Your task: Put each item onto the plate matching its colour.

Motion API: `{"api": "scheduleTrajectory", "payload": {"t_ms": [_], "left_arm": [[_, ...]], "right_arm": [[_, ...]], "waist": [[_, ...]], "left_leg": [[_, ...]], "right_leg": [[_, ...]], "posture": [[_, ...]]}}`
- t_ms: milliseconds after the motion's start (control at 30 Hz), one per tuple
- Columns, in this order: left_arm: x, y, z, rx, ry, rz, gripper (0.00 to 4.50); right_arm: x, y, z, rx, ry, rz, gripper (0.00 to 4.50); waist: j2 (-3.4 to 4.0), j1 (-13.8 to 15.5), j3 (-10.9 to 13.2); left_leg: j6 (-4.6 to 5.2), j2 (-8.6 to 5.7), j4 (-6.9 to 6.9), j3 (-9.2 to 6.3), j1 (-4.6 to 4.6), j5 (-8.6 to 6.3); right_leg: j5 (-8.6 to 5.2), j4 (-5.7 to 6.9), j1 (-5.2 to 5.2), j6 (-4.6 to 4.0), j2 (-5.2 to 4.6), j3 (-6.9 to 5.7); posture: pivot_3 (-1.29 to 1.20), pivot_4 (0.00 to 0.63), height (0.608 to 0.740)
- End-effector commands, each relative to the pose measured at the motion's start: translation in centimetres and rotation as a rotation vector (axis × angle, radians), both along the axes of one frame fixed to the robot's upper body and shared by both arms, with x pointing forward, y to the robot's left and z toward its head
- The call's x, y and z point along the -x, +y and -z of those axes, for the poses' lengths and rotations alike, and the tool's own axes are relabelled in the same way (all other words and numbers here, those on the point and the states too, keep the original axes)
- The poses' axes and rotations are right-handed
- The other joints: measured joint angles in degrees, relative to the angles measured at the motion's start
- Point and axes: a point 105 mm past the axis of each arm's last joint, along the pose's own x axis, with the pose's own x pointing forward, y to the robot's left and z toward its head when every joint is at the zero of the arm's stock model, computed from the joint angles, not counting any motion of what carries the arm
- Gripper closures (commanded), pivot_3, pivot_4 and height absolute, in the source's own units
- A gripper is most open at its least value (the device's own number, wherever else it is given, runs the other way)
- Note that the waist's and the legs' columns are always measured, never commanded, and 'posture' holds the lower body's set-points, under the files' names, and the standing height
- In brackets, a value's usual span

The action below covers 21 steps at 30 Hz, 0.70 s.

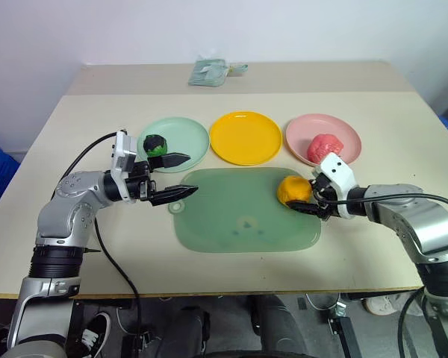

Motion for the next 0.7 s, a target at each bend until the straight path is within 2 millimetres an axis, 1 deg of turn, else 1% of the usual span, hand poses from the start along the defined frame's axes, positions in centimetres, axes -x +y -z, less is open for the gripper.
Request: {"api": "scheduleTrajectory", "payload": {"t_ms": [33, 100, 200, 233, 267, 300, 400, 467, 533, 567, 600, 667, 700], "left_arm": [[-0.9, 0.6, -1.4, 0.032, -0.055, -0.080, 0.00], [-1.9, 1.0, -1.1, 0.021, -0.045, -0.169, 0.00], [-3.2, 1.4, -0.9, 0.020, -0.030, -0.286, 0.00], [-3.5, 1.5, -0.6, 0.006, -0.033, -0.323, 0.00], [-3.7, 1.5, -0.4, -0.005, -0.037, -0.346, 0.00], [-4.1, 1.6, -0.1, -0.025, -0.047, -0.391, 0.00], [-4.9, 1.9, 0.2, -0.031, -0.075, -0.505, 0.00], [-4.9, 1.7, 0.0, -0.014, -0.102, -0.537, 0.00], [-4.7, 1.3, 0.1, 0.001, -0.102, -0.549, 0.00], [-4.5, 1.1, 0.1, 0.004, -0.104, -0.549, 0.00], [-4.3, 1.1, 0.0, 0.011, -0.105, -0.557, 0.00], [-4.0, 1.3, 0.0, 0.015, -0.113, -0.565, 0.00], [-3.9, 1.7, -0.1, 0.020, -0.117, -0.576, 0.00]], "right_arm": [[-1.4, 1.3, -4.1, -0.081, -0.179, -0.014, 1.59], [-2.3, 1.8, -5.2, -0.122, -0.231, 0.012, 1.59], [-5.1, 3.2, -6.9, -0.150, -0.376, 0.076, 1.59], [-6.3, 3.7, -7.0, -0.157, -0.408, 0.114, 1.59], [-7.0, 4.0, -7.0, -0.161, -0.423, 0.138, 1.59], [-7.9, 4.8, -6.7, -0.172, -0.427, 0.145, 1.59], [-9.9, 7.3, -6.1, -0.179, -0.453, 0.115, 1.59], [-11.0, 7.9, -6.0, -0.212, -0.453, 0.120, 1.59], [-12.1, 7.6, -6.0, -0.202, -0.462, 0.152, 0.53], [-12.4, 7.5, -5.9, -0.206, -0.454, 0.151, 0.17], [-12.8, 7.2, -5.9, -0.194, -0.461, 0.164, 0.07], [-13.4, 6.3, -6.5, -0.183, -0.490, 0.206, 0.07], [-13.6, 6.0, -7.2, -0.184, -0.515, 0.224, 0.07]], "waist": [[0.00, -0.1, 0.0], [0.00, 0.0, 0.0], [0.00, -0.1, 0.0], [0.00, -0.1, 0.0], [0.00, -0.2, 0.0], [0.00, -0.2, 0.0], [0.00, -0.3, 0.0], [0.00, -0.3, 0.0], [0.02, -0.3, 0.0], [0.02, -0.2, 0.0], [0.02, -0.3, 0.0], [0.02, -0.4, 0.0], [0.02, -0.5, 0.0]], "left_leg": [[0.00, 0.00, 0.00, 0.00, 0.01, 0.00], [-0.02, 0.00, 0.00, -0.01, 0.01, 0.01], [-0.10, -0.01, -0.02, -0.02, 0.01, 0.06], [-0.13, -0.01, -0.02, -0.01, 0.01, 0.07], [-0.15, -0.01, -0.02, -0.01, -0.01, 0.08], [-0.16, -0.01, -0.03, 0.00, -0.01, 0.09], [-0.22, -0.01, -0.10, 0.00, -0.07, 0.12], [-0.22, -0.02, -0.10, 0.01, -0.13, 0.12], [-0.23, -0.03, -0.11, -0.01, -0.18, 0.12], [-0.23, -0.05, -0.11, -0.01, -0.21, 0.12], [-0.22, -0.07, -0.11, -0.04, -0.26, 0.12], [-0.21, -0.08, -0.12, 0.00, -0.26, 0.12], [-0.22, -0.08, -0.13, -0.01, -0.26, 0.12]], "right_leg": [[0.00, 0.00, 0.00, 0.00, 0.00, 0.00], [0.00, 0.00, -0.01, 0.00, 0.00, 0.00], [0.00, 0.00, -0.01, 0.00, 0.00, 0.00], [0.01, 0.03, -0.02, 0.00, 0.01, 0.00], [0.01, 0.05, -0.05, 0.00, -0.01, 0.00], [0.01, 0.05, -0.07, 0.00, 0.00, 0.01], [0.01, 0.11, -0.17, -0.01, 0.00, 0.01], [0.01, 0.11, -0.22, -0.02, 0.00, 0.02], [0.01, 0.11, -0.27, -0.02, -0.01, 0.01], [0.01, 0.10, -0.30, -0.02, -0.04, 0.02], [0.01, 0.10, -0.32, -0.02, -0.05, 0.01], [0.01, 0.09, -0.36, -0.02, -0.06, -0.02], [0.01, 0.08, -0.36, -0.02, -0.06, -0.02]], "posture": [[0.00, 0.150, 0.740], [0.00, 0.150, 0.740], [0.00, 0.150, 0.740], [0.00, 0.150, 0.740], [0.00, 0.150, 0.740], [0.00, 0.150, 0.740], [0.00, 0.150, 0.740], [0.00, 0.150, 0.740], [0.00, 0.150, 0.740], [0.00, 0.150, 0.740], [0.00, 0.150, 0.740], [0.00, 0.150, 0.740], [0.00, 0.150, 0.740]]}}
